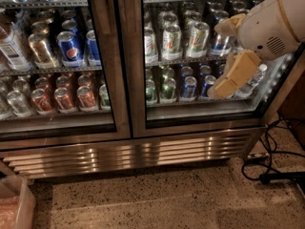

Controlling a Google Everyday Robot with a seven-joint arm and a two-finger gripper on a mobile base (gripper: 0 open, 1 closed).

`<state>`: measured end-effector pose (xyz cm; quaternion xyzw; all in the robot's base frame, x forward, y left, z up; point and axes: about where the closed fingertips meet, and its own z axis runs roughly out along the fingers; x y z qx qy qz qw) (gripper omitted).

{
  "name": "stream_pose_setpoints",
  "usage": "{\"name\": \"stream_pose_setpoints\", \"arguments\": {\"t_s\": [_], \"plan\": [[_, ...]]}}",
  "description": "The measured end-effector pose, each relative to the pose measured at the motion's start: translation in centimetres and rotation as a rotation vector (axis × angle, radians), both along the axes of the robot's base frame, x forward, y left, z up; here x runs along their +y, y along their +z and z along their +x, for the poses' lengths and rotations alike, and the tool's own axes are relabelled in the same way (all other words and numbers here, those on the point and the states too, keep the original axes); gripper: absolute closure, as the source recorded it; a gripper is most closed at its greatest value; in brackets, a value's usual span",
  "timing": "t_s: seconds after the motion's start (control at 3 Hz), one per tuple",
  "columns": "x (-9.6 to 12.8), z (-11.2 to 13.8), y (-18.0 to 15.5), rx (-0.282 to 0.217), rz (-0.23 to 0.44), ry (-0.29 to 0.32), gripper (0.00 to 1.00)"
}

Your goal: Open right fridge door

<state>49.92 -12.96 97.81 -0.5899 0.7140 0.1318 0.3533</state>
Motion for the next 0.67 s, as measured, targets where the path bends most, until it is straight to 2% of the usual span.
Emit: {"name": "stream_pose_setpoints", "arguments": {"t_s": [0.33,0.67], "plan": [[0.7,0.6,0.0,-0.031,0.04,0.028,0.0],[2.3,2.8,0.2,-0.089,0.163,0.084,0.0]]}}
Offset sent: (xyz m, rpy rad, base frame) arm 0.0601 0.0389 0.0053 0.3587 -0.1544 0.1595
